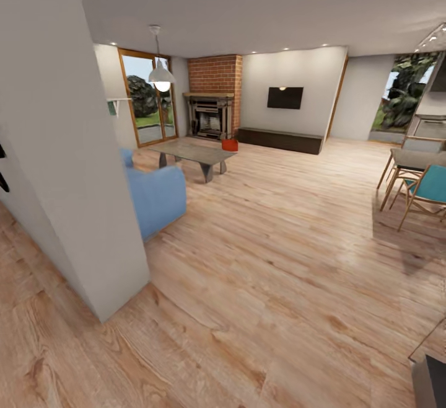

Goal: Move the two storage containers from the living room to the garage. In the garage, place one container on the floor and stack the other container on top of it (either order is fine).

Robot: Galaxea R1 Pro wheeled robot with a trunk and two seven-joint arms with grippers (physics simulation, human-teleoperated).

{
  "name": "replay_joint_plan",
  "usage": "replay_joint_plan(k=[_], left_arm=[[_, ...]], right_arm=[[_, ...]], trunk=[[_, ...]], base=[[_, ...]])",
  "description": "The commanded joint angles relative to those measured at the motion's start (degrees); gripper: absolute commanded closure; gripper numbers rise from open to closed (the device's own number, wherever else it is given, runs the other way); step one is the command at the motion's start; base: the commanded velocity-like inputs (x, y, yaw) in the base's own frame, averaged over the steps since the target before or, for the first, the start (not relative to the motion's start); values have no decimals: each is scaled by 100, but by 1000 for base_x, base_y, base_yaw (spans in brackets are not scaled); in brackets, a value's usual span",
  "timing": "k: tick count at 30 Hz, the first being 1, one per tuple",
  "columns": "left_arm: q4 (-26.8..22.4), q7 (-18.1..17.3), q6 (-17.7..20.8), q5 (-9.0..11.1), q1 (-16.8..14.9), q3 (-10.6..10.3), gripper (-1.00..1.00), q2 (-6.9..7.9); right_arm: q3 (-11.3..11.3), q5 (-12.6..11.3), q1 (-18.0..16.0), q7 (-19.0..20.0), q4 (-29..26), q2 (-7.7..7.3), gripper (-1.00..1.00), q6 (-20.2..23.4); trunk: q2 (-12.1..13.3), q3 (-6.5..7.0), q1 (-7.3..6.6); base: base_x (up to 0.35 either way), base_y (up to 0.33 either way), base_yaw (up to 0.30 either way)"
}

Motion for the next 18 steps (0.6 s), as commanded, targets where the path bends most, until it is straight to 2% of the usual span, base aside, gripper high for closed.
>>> replay_joint_plan(k=[1,18], left_arm=[[5,-21,-18,59,-3,-9,-100,1],[5,-21,-20,59,-3,-9,-100,1]], right_arm=[[48,-55,-6,-9,11,6,-100,-23],[47,-67,-6,-9,11,-1,-100,-23]], trunk=[[-4,-9,4],[-4,-41,4]], base=[[322,0,-254],[322,0,-269]])
